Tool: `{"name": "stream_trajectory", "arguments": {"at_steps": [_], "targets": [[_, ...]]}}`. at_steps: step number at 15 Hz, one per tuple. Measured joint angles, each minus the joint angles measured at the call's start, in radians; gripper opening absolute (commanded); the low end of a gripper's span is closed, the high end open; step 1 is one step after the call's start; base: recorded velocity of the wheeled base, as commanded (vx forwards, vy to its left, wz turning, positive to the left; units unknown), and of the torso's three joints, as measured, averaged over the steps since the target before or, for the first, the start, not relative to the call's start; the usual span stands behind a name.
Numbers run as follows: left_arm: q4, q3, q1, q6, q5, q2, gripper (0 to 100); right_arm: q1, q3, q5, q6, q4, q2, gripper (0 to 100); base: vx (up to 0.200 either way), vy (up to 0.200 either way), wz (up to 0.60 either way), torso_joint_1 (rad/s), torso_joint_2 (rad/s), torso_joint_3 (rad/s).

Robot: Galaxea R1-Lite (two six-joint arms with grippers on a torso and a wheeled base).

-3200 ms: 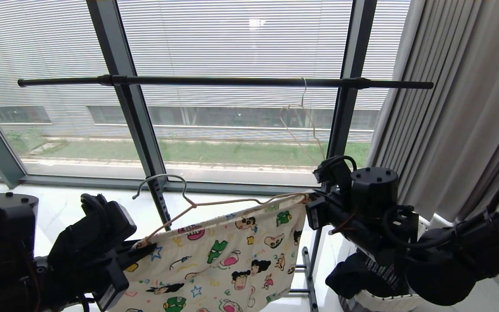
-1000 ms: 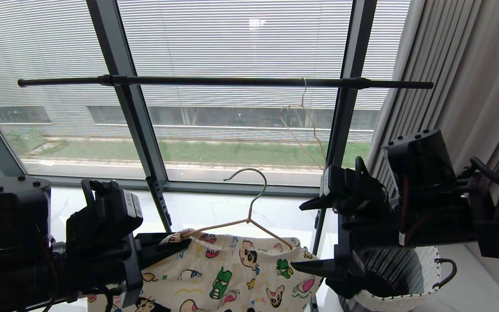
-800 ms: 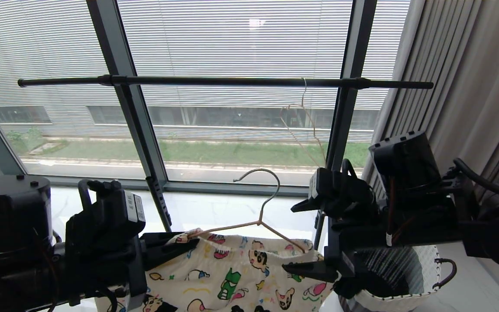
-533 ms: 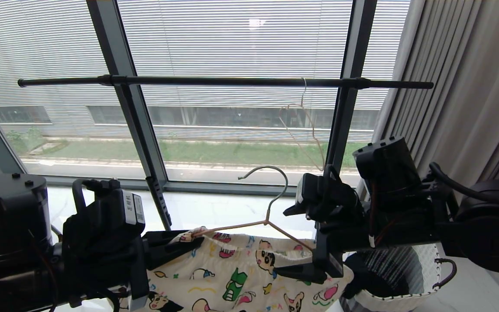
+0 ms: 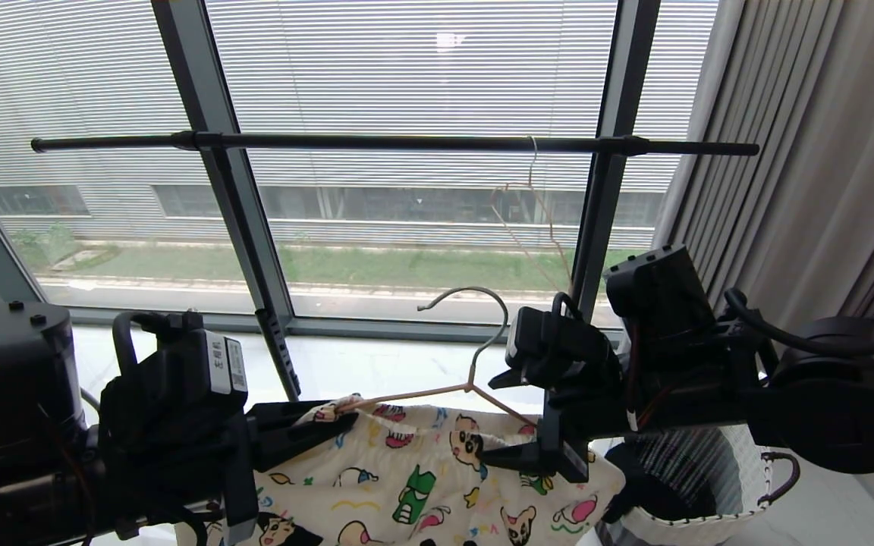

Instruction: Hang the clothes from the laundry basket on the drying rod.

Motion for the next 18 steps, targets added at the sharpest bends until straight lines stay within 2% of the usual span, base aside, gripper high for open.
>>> {"name": "stream_trajectory", "arguments": {"at_steps": [6,7,14,16,18], "targets": [[-0.015,0.006,-0.027,-0.001,0.004,-0.008,0,-0.001,0.004,-0.031,0.0,-0.068,0.003,0,0.0,0.0,0.0,0.0,0.0,0.0],[-0.016,0.007,-0.028,0.0,0.001,-0.009,100,-0.001,0.005,-0.032,0.0,-0.07,0.003,0,0.0,0.0,0.0,0.0,0.0,0.0],[-0.016,0.026,-0.018,-0.003,0.039,-0.021,100,-0.021,0.025,-0.044,-0.001,-0.166,0.002,0,0.0,0.0,0.0,0.0,0.0,0.0],[-0.015,0.038,0.021,-0.008,0.043,-0.026,100,-0.041,0.04,-0.046,-0.002,-0.223,0.001,0,0.0,0.0,0.0,0.0,0.0,0.0],[-0.015,0.044,0.097,-0.01,0.046,-0.029,100,-0.063,0.058,-0.046,-0.02,-0.261,0.0,0,0.0,0.0,0.0,0.0,0.0,0.0]]}}
